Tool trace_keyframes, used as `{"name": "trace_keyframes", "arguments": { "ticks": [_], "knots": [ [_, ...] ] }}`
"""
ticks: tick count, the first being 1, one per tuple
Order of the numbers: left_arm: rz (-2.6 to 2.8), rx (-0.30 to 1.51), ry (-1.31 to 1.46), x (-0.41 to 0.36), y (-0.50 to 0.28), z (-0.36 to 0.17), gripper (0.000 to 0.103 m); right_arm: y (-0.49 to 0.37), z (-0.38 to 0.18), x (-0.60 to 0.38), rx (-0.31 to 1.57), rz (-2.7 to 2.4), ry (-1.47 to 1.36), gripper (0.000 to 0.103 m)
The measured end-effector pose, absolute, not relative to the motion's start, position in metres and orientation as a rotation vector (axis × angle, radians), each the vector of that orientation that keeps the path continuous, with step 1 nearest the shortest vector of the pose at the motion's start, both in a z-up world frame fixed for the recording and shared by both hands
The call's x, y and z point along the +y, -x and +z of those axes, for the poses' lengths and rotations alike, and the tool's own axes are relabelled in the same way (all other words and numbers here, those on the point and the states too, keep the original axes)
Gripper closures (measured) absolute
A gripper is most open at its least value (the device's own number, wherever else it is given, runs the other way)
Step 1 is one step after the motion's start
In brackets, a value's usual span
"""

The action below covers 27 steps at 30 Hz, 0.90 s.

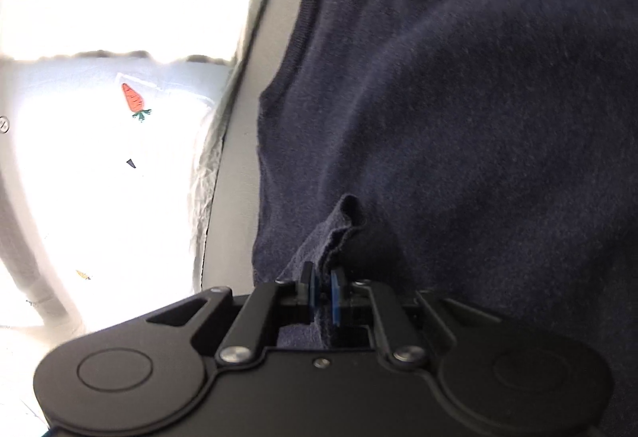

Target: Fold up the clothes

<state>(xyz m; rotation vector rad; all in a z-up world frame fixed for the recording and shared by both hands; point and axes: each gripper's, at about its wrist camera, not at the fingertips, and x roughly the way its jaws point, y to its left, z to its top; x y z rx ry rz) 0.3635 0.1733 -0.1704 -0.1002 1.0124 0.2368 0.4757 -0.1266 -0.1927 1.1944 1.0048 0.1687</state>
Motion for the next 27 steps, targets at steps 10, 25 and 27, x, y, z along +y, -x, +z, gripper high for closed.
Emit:
{"name": "trace_keyframes", "arguments": {
  "ticks": [10, 25, 27],
  "knots": [
    [0.231, 0.991, 0.08, 0.065, -0.308, -0.145, 0.002, -0.47, -0.092, -0.212, 0.793, 0.233, -0.929, 0.095],
    [0.264, 1.111, 0.316, -0.065, -0.307, -0.203, 0.0, -0.455, -0.134, -0.395, 0.868, 0.247, -0.795, 0.095],
    [0.308, 1.124, 0.299, -0.071, -0.312, -0.203, 0.0, -0.461, -0.138, -0.401, 0.88, 0.27, -0.769, 0.095]
  ]
}}
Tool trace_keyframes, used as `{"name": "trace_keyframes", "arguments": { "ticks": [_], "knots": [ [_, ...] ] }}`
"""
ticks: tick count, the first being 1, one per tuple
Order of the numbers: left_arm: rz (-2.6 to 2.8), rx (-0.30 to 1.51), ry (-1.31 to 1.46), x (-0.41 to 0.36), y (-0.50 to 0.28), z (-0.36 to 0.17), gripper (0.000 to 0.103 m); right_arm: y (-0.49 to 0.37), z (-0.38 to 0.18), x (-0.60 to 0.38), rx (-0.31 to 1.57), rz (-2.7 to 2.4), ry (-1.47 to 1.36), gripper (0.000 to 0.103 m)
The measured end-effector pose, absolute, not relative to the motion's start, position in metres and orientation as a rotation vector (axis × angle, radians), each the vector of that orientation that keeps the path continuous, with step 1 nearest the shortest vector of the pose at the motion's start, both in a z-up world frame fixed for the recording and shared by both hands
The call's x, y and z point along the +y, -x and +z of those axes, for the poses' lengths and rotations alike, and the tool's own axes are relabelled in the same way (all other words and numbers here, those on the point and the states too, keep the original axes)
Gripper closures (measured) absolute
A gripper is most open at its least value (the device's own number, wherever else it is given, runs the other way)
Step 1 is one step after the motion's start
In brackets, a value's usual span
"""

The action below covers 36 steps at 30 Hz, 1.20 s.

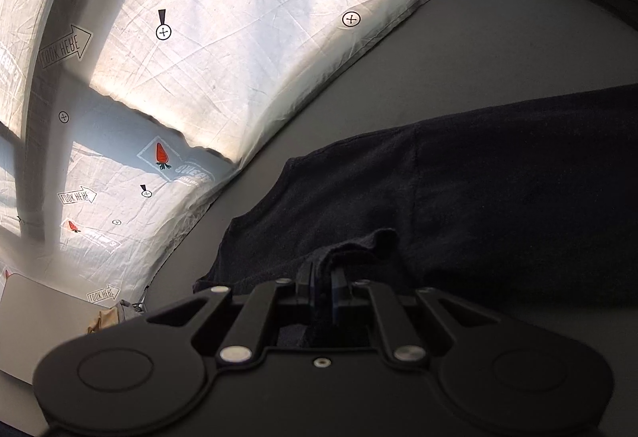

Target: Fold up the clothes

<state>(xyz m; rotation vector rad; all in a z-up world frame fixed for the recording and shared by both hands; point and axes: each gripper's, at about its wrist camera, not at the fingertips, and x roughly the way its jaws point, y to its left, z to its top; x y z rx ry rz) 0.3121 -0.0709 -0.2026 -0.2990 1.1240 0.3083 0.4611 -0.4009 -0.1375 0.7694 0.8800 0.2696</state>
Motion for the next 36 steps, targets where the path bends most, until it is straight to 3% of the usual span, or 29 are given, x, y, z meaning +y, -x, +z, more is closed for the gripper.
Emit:
{"name": "trace_keyframes", "arguments": {
  "ticks": [11, 18, 23, 26, 29, 36],
  "knots": [
    [0.406, 1.185, 0.272, -0.072, -0.325, -0.209, 0.0, -0.518, -0.132, -0.414, 0.813, 0.352, -0.738, 0.096],
    [0.413, 1.212, 0.274, -0.071, -0.326, -0.208, 0.0, -0.542, -0.104, -0.456, 0.633, 0.269, -0.655, 0.096],
    [0.407, 1.236, 0.275, -0.067, -0.328, -0.208, 0.0, -0.552, -0.139, -0.486, 0.706, 0.184, -0.697, 0.096],
    [0.397, 1.251, 0.27, -0.066, -0.331, -0.207, 0.0, -0.548, -0.171, -0.492, 0.804, 0.12, -0.724, 0.09],
    [0.388, 1.262, 0.266, -0.067, -0.333, -0.206, 0.0, -0.54, -0.193, -0.497, 0.862, 0.069, -0.755, 0.062],
    [0.384, 1.273, 0.264, -0.075, -0.336, -0.205, 0.0, -0.537, -0.21, -0.506, 0.876, 0.069, -0.847, 0.057]
  ]
}}
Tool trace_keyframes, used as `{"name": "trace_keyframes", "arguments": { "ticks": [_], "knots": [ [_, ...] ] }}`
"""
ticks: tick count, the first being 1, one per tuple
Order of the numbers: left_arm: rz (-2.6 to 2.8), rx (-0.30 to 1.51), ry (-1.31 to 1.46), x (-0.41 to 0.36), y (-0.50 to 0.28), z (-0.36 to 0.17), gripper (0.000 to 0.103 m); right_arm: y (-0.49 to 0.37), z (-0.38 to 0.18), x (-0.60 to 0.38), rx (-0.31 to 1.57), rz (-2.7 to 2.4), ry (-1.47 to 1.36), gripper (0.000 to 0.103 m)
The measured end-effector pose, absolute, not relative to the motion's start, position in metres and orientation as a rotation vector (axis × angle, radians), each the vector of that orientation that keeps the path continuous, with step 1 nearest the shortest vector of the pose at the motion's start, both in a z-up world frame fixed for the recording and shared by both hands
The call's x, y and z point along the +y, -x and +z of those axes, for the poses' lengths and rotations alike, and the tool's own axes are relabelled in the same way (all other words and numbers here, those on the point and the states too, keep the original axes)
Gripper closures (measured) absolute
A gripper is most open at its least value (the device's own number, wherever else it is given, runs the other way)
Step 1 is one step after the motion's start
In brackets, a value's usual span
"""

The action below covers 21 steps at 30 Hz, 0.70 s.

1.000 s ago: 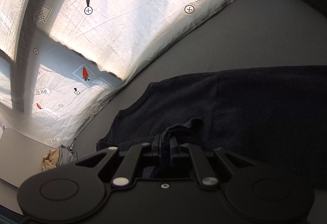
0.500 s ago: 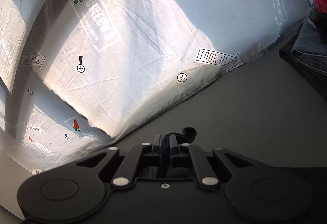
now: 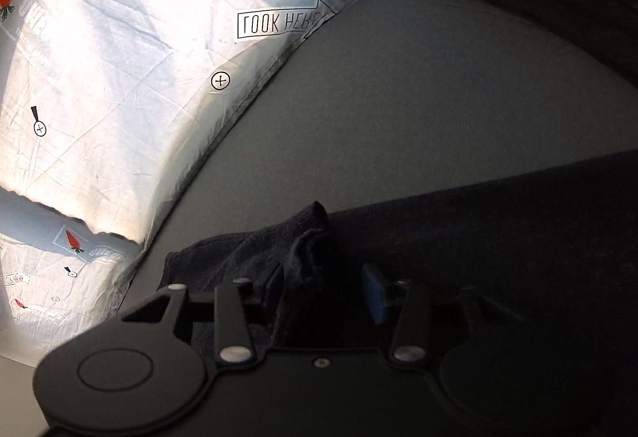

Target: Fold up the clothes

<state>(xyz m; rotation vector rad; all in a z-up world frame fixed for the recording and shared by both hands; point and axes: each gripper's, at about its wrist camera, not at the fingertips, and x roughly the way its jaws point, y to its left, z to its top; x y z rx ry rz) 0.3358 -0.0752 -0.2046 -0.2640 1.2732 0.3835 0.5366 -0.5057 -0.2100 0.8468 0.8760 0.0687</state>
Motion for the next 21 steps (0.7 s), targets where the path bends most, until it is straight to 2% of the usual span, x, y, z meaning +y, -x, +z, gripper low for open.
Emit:
{"name": "trace_keyframes", "arguments": {
  "ticks": [1, 2, 3, 4, 5, 10, 13, 17, 20, 21],
  "knots": [
    [0.384, 1.273, 0.264, -0.075, -0.335, -0.204, 0.0, -0.539, -0.209, -0.504, 0.873, 0.092, -0.853, 0.058],
    [0.384, 1.272, 0.264, -0.076, -0.335, -0.204, 0.0, -0.541, -0.208, -0.501, 0.867, 0.126, -0.856, 0.065],
    [0.385, 1.272, 0.264, -0.076, -0.338, -0.206, 0.0, -0.544, -0.206, -0.498, 0.86, 0.167, -0.848, 0.086],
    [0.384, 1.271, 0.264, -0.076, -0.338, -0.206, 0.0, -0.546, -0.202, -0.493, 0.854, 0.217, -0.826, 0.093],
    [0.384, 1.271, 0.264, -0.076, -0.338, -0.206, 0.0, -0.547, -0.197, -0.488, 0.843, 0.254, -0.797, 0.094],
    [0.382, 1.265, 0.259, -0.077, -0.337, -0.206, 0.0, -0.542, -0.161, -0.497, 0.715, 0.244, -0.74, 0.095],
    [0.381, 1.26, 0.259, -0.078, -0.336, -0.206, 0.0, -0.546, -0.159, -0.511, 0.707, 0.196, -0.71, 0.095],
    [0.375, 1.257, 0.256, -0.079, -0.334, -0.205, 0.0, -0.558, -0.193, -0.512, 0.893, 0.123, -0.621, 0.094],
    [0.367, 1.251, 0.248, -0.08, -0.33, -0.203, 0.0, -0.538, -0.198, -0.509, 0.914, 0.097, -0.626, 0.085],
    [0.365, 1.247, 0.246, -0.081, -0.328, -0.203, 0.0, -0.53, -0.196, -0.507, 0.909, 0.093, -0.625, 0.075]
  ]
}}
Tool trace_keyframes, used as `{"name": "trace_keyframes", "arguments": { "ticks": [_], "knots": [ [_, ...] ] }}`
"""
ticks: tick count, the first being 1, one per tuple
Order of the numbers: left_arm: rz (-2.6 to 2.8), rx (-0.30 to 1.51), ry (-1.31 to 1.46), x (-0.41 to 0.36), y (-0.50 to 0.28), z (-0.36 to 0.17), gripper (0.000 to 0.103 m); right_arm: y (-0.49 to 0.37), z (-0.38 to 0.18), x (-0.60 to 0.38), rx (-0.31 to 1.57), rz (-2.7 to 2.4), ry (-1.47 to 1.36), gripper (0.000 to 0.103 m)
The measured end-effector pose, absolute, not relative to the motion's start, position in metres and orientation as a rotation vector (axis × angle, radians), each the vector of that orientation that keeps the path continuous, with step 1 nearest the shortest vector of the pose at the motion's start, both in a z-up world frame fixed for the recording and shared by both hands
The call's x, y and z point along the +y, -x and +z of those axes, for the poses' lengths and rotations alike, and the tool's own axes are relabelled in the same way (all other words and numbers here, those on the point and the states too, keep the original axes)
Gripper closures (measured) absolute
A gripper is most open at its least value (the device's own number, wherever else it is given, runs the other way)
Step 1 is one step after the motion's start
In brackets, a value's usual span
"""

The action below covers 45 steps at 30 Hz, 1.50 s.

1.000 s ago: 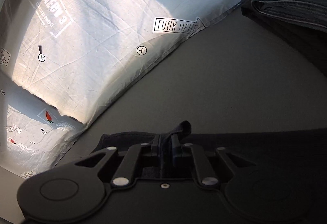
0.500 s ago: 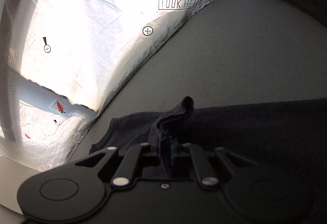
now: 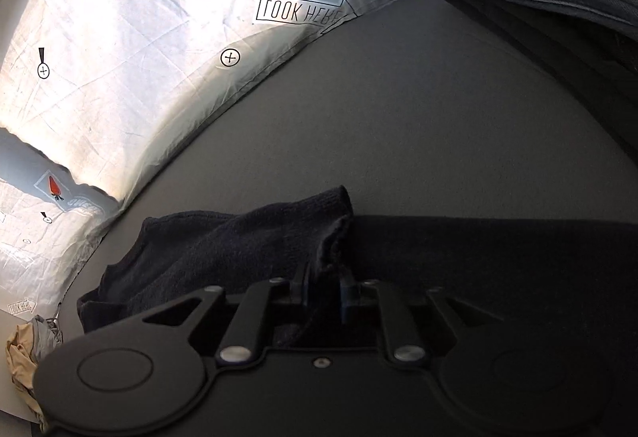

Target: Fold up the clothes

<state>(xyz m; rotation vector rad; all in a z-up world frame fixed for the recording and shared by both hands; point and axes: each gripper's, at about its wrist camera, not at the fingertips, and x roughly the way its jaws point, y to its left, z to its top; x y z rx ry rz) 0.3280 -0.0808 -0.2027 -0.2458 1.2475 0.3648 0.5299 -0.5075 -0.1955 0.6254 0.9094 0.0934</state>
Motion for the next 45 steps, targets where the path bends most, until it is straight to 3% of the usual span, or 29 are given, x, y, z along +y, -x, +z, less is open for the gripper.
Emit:
{"name": "trace_keyframes", "arguments": {
  "ticks": [2, 11, 13, 14, 15, 24, 37, 42, 44, 45],
  "knots": [
    [0.361, 1.243, 0.24, -0.083, -0.328, -0.203, 0.0, -0.513, -0.189, -0.503, 0.903, 0.098, -0.619, 0.069],
    [0.273, 1.205, 0.17, -0.088, -0.334, -0.206, 0.0, -0.418, -0.166, -0.472, 0.823, 0.133, -0.562, 0.068],
    [0.191, 1.22, 0.148, -0.088, -0.335, -0.204, 0.0, -0.402, -0.166, -0.458, 0.851, 0.156, -0.545, 0.074],
    [0.126, 1.207, 0.143, -0.089, -0.334, -0.198, 0.0, -0.394, -0.166, -0.451, 0.867, 0.17, -0.537, 0.086],
    [0.051, 1.182, 0.139, -0.089, -0.331, -0.191, 0.0, -0.386, -0.166, -0.442, 0.884, 0.187, -0.53, 0.09],
    [-0.099, 0.906, 0.219, -0.04, -0.3, -0.117, 0.0, -0.339, -0.162, -0.375, 0.929, 0.241, -0.625, 0.09],
    [0.077, 1.119, 0.207, 0.08, -0.251, -0.152, 0.0, -0.32, -0.184, -0.225, 1.05, 0.433, -0.71, 0.088],
    [0.057, 1.133, 0.161, 0.106, -0.244, -0.158, 0.0, -0.306, -0.195, -0.17, 1.111, 0.504, -0.678, 0.072],
    [0.048, 1.137, 0.147, 0.111, -0.242, -0.16, 0.0, -0.303, -0.198, -0.156, 1.13, 0.514, -0.656, 0.075],
    [0.044, 1.137, 0.143, 0.113, -0.241, -0.16, 0.0, -0.301, -0.198, -0.151, 1.133, 0.505, -0.629, 0.082]
  ]
}}
